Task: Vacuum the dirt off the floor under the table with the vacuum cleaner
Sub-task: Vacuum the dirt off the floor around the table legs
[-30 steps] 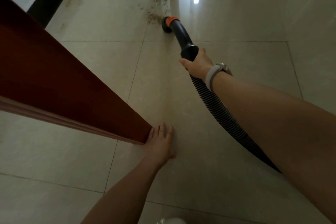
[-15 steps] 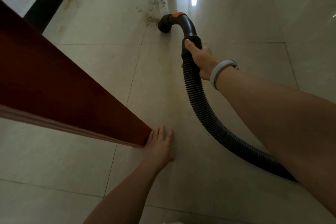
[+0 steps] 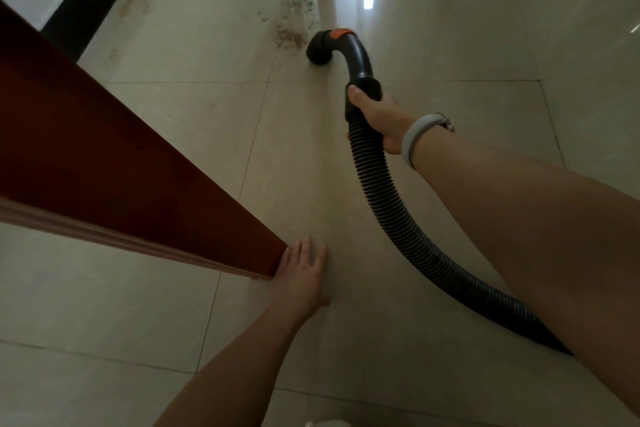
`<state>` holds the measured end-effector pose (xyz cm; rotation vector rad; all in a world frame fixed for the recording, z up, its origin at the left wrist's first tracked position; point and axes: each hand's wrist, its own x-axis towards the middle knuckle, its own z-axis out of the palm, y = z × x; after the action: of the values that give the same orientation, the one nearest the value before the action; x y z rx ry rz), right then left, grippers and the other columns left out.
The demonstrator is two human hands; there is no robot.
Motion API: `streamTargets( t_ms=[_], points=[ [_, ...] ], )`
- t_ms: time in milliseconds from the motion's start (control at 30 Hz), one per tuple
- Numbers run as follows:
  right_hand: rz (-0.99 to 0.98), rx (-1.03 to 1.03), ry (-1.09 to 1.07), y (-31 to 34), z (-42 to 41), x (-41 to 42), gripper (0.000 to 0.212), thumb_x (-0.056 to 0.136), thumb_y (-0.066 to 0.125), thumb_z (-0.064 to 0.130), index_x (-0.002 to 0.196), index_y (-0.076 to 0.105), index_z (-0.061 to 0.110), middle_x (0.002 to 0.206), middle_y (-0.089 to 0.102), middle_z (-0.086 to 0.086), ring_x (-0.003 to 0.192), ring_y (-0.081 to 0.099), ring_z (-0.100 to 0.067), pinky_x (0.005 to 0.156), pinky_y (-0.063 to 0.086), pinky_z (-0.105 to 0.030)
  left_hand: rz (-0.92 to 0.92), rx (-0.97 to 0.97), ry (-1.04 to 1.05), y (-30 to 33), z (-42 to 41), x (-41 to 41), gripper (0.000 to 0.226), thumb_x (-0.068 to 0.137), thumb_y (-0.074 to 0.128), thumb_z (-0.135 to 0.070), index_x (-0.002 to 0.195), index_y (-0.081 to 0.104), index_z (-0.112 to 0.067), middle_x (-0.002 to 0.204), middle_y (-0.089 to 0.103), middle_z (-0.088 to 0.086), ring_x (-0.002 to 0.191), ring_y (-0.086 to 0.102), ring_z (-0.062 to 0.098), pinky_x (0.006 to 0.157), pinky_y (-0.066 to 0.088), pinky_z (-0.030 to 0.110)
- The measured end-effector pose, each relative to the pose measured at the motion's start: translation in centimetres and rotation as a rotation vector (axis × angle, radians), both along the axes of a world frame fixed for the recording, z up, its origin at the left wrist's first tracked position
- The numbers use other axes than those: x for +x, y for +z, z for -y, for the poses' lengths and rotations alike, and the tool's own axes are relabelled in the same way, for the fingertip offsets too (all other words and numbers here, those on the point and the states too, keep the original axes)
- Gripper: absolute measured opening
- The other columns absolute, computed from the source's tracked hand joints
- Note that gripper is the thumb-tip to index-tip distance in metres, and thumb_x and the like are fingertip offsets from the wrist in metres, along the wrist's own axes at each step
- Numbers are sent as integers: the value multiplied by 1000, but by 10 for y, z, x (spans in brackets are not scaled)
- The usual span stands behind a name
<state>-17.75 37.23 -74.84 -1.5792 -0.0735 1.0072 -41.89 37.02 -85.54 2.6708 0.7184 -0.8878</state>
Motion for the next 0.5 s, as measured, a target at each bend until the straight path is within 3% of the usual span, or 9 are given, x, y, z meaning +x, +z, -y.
streamTargets(
  t_ms=[133,333,433,500],
  points=[
    [172,-153,221,-18,-23,-3,82,78,63,54,142,29,15,125,53,-21,105,58,-40,90,50,-55,3,-3,-4,0,-1,-1,95,90,59,-41,151,-11,-23,157,-19,13,146,-13,28,119,-3,38],
    [387,-311,394,-5,-35,-29,79,90,54,49,147,13,13,137,42,-15,119,48,-36,100,43,-47,0,15,-24,-2,-1,0,94,90,58,-41,151,-10,-22,157,-18,14,146,-12,28,118,-4,37],
    [502,-332,471,-3,-33,-31,73,94,52,43,146,13,9,134,45,-15,118,49,-33,91,44,-36,-5,22,-33,-1,-1,0,93,90,58,-42,151,-9,-22,157,-16,15,146,-11,28,117,-5,37],
    [550,-354,495,-1,-30,-32,71,94,50,43,145,14,9,134,45,-17,117,50,-34,90,43,-38,-7,21,-33,-2,-1,0,93,90,58,-43,151,-9,-22,158,-16,15,146,-11,27,117,-5,36]
  ],
)
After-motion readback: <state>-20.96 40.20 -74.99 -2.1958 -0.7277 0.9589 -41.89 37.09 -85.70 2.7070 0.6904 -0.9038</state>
